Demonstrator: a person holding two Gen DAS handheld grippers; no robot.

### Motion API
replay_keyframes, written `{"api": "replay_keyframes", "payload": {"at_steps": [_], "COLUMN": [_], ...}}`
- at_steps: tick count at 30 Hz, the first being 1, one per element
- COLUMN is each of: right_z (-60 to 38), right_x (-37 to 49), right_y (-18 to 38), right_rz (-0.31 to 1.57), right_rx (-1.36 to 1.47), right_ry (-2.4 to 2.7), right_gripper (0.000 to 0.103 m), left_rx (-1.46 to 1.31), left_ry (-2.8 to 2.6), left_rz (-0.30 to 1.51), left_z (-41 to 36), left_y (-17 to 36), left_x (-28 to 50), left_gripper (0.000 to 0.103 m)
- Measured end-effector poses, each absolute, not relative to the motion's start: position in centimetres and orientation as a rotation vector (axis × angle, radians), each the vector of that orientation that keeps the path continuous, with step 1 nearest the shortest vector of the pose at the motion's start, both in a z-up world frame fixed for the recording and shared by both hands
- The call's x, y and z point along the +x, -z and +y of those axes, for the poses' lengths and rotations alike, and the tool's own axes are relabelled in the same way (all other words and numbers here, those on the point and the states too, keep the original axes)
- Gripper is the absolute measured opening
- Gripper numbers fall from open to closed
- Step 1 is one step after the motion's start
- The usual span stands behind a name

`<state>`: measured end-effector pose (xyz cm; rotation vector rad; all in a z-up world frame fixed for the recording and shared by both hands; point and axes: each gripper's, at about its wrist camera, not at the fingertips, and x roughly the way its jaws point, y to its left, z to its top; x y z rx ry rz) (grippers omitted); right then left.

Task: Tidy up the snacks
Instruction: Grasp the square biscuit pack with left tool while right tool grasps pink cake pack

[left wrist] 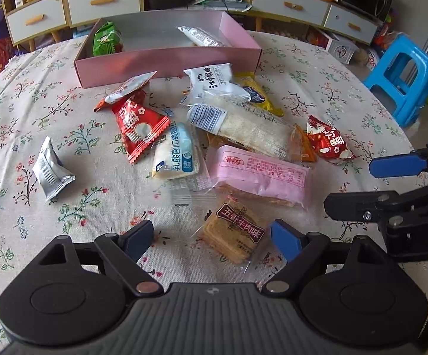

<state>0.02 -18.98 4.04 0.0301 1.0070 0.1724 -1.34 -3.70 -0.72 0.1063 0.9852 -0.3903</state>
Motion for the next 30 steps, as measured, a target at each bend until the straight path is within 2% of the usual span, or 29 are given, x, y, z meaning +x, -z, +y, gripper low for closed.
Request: {"api": "replay_keyframes", "payload": {"at_steps": [2, 5, 6, 7, 12, 18, 22, 27, 30], "right_z": [-19.3, -20.0, -20.2, -20.4, -21.5, -21.5, -18.5, -15.1, -14.6], "right_x": [0.2, 0.5, 0.6, 0.7, 1.0, 0.9, 0.4, 0.9, 2.0], "right_y": [-4.2, -4.4, -4.4, -4.3, -4.1, -4.8, -4.4, -2.8, -1.8], "right_rz": [0.999, 0.991, 0.988, 0.986, 0.978, 0.933, 0.902, 0.905, 0.904], "right_rx": [0.044, 0.074, 0.082, 0.088, 0.136, 0.148, 0.005, -0.175, -0.22], "right_ry": [-0.158, -0.134, -0.127, -0.123, -0.131, -0.165, -0.288, -0.367, -0.355], "right_gripper": [0.077, 0.077, 0.077, 0.077, 0.073, 0.073, 0.071, 0.06, 0.06], "left_rx": [0.118, 0.171, 0.183, 0.181, 0.135, 0.033, -0.011, -0.089, -0.109], "left_ry": [0.396, 0.423, 0.442, 0.467, 0.469, 0.473, 0.423, 0.431, 0.431], "left_rz": [0.97, 0.931, 0.92, 0.917, 0.96, 0.943, 0.919, 0.9, 0.87], "left_z": [-4.1, -5.2, -5.4, -5.5, -4.5, -2.2, -0.8, 0.4, 0.7], "left_y": [0.9, 1.2, 1.1, 0.8, 0.2, -1.6, -2.8, -3.6, -4.1], "left_x": [-1.3, -1.4, -1.6, -1.7, -1.7, -1.6, -1.0, -0.5, -0.4], "left_gripper": [0.084, 0.073, 0.059, 0.039, 0.038, 0.038, 0.038, 0.038, 0.038]}}
